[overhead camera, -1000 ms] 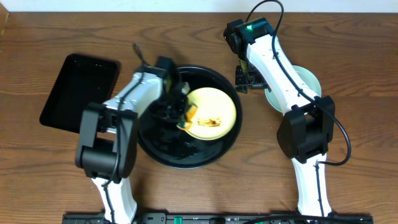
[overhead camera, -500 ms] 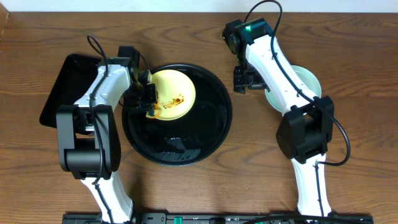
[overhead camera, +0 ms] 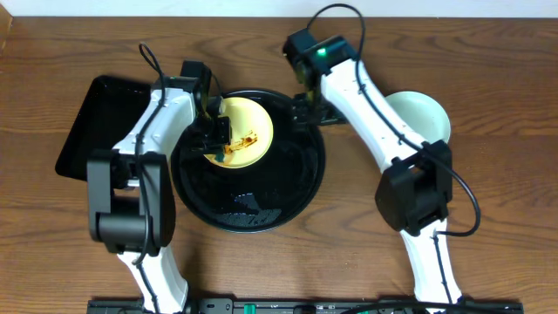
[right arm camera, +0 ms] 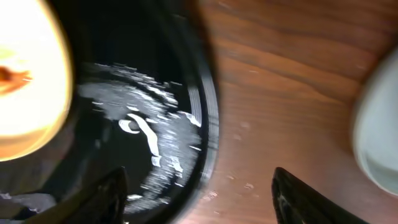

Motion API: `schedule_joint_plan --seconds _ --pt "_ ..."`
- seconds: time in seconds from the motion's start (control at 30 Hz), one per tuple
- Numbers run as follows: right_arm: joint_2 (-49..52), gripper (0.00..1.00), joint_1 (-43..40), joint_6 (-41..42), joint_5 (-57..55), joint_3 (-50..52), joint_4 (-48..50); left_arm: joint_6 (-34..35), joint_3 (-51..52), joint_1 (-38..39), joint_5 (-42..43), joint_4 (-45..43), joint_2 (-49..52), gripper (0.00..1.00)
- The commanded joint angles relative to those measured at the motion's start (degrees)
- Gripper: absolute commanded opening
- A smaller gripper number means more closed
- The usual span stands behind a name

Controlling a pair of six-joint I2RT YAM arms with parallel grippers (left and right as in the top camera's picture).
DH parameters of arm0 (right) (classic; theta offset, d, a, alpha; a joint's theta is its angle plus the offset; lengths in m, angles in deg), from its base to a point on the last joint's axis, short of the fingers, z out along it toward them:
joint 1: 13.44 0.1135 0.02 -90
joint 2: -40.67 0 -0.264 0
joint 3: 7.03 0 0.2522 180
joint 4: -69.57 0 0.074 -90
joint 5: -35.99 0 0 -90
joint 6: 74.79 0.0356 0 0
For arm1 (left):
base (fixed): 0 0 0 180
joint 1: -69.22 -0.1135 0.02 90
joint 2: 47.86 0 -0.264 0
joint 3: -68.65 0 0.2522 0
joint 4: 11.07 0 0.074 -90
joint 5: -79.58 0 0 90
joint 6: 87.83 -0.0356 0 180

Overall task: Clean dirty plates on tray and stack at the side
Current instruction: 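Scrub the stained yellow plate with the sponge in the left gripper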

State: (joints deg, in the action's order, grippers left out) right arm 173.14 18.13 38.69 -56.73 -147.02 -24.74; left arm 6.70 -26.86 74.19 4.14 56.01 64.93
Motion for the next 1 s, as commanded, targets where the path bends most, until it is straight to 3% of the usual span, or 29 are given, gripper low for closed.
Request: schedule_joint_plan --seconds 0.0,0.13,0.3,0.6,0.97 --pt "0.0 0.65 1.8 1.2 2.2 0.2 1.7 0.5 -2.2 -0.3 -0.7 1.4 -5.0 0.07" --pt "2.9 0.56 2.9 3.4 2.5 0.2 3.8 0.5 -2.2 -0.3 -0.7 3.1 -5.9 0.07" --pt "8.4 0.51 3.0 3.5 6.5 0.2 6.7 0.5 -2.2 -0.3 -0.7 5.4 -6.0 0.07" --pt "12.3 0.64 3.1 4.2 8.8 0.1 13.5 0.5 -2.2 -0.3 -0.7 6.3 -6.1 0.07" --pt "12.3 0.6 2.5 5.6 8.5 -1.0 16.8 0.3 -2.2 -0.3 -0.7 6.2 -6.1 0.07"
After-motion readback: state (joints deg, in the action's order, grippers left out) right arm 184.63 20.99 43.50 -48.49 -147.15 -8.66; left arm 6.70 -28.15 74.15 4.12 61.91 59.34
